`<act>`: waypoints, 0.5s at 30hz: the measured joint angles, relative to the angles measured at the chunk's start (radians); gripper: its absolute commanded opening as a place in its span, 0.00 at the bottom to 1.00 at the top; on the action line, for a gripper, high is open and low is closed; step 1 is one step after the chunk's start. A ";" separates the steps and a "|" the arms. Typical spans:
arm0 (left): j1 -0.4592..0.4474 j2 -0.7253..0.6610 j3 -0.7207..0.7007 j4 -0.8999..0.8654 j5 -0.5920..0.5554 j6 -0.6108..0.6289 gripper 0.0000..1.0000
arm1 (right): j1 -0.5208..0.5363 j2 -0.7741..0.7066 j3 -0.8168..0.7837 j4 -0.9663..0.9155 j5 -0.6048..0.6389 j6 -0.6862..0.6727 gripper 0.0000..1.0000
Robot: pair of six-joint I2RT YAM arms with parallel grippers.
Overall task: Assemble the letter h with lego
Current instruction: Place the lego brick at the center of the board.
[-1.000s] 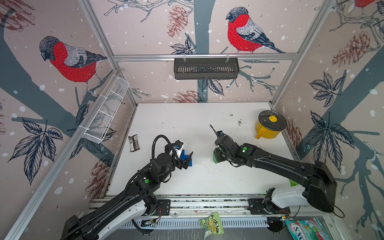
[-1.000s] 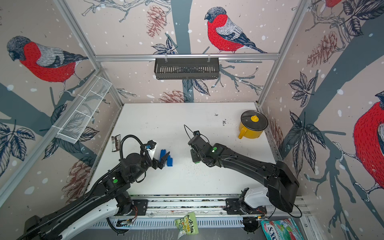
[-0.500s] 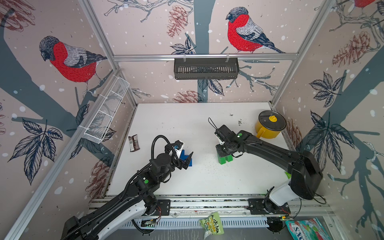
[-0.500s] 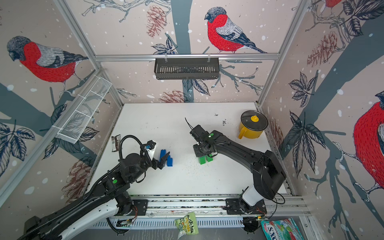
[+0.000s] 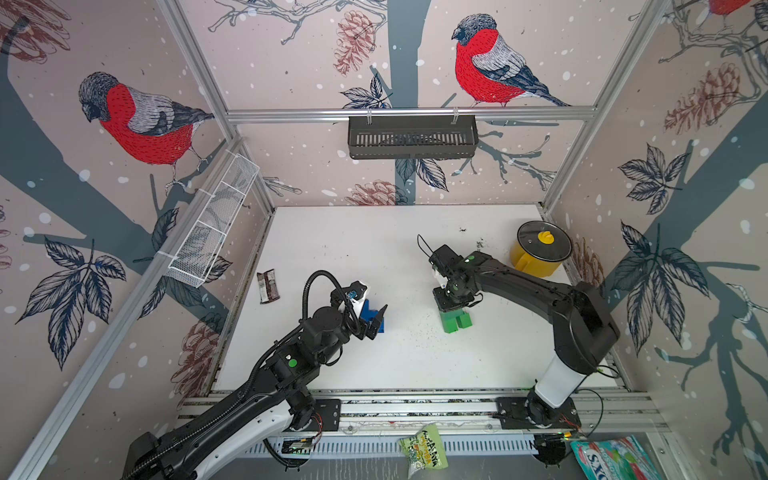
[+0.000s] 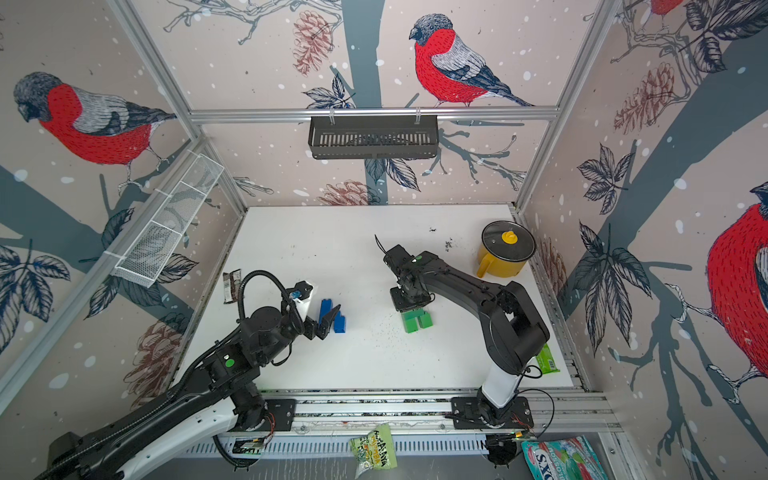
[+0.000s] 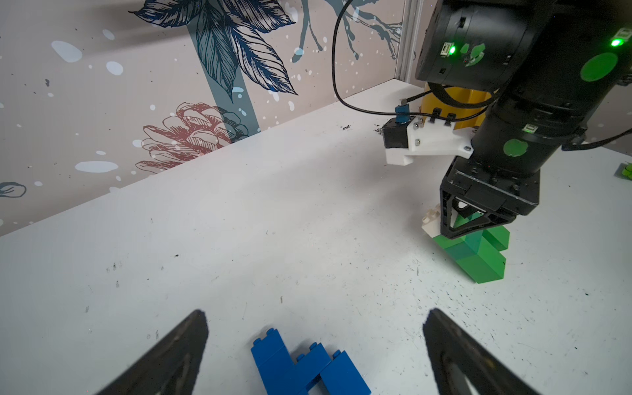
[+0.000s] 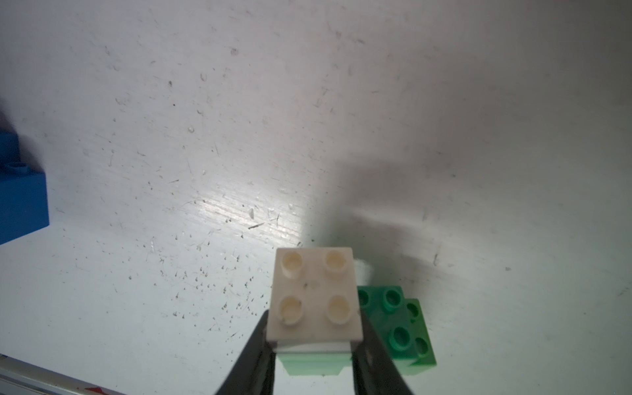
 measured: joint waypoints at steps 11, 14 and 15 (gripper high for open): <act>0.000 0.002 0.000 0.000 0.004 0.000 0.98 | -0.017 0.024 -0.002 -0.002 -0.045 0.000 0.44; 0.000 0.002 0.000 0.000 0.004 0.000 0.98 | -0.023 0.032 -0.002 -0.002 -0.047 0.000 0.48; 0.000 0.002 0.000 0.000 0.004 0.000 0.98 | -0.024 0.034 -0.001 -0.003 -0.048 0.000 0.50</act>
